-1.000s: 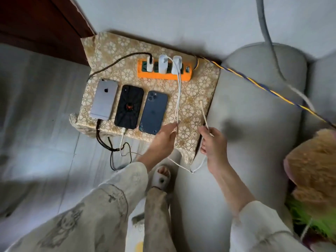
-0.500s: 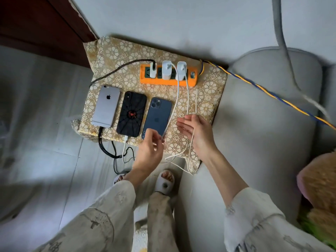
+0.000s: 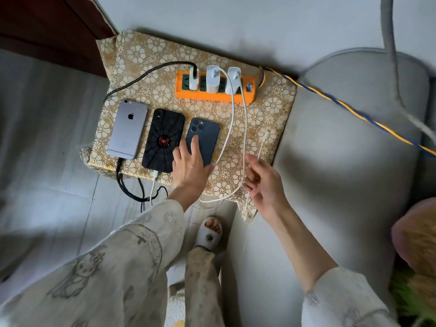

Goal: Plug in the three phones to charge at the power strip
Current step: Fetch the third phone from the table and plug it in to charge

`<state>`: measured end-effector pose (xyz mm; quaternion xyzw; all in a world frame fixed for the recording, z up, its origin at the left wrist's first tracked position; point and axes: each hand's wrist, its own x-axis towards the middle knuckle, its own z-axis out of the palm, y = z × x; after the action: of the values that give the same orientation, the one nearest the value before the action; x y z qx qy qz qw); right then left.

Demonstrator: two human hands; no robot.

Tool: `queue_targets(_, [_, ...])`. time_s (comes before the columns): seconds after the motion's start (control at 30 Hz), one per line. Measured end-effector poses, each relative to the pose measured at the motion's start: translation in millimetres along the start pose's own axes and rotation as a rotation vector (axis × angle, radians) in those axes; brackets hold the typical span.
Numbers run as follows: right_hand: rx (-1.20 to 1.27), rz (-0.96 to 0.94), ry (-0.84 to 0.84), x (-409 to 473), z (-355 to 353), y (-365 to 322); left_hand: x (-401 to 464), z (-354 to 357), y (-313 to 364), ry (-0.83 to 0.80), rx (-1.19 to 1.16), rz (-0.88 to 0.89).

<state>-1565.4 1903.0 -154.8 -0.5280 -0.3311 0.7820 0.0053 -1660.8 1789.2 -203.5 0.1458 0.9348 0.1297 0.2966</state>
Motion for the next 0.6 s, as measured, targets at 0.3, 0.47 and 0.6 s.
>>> queue_targets(0.3, [0.013,-0.037,-0.094,-24,-12,14,19,-19,10,-0.037,-0.141,-0.166])
queue_targets(0.47, [0.025,0.027,-0.085,-34,-18,17,7,-36,0,0.009,-0.313,-0.141])
queue_targets(0.6, [-0.087,-0.039,-0.109,-51,-20,19,-25,-56,-16,0.116,-0.666,-0.252])
